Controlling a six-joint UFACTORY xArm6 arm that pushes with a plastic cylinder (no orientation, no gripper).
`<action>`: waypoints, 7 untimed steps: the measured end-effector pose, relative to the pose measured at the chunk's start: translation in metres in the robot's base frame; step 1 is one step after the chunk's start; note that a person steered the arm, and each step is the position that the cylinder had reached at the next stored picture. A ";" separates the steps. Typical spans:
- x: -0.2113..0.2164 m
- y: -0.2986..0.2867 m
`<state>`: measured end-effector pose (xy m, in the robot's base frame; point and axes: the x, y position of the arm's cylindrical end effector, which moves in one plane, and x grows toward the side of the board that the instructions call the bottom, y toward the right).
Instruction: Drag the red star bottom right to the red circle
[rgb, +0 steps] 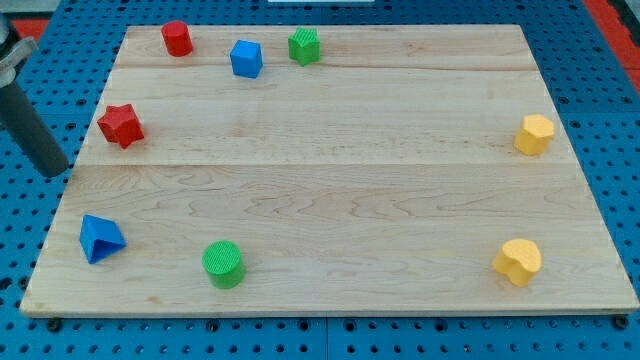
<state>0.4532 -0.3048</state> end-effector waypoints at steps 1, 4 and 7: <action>-0.001 0.000; -0.003 0.000; -0.054 0.025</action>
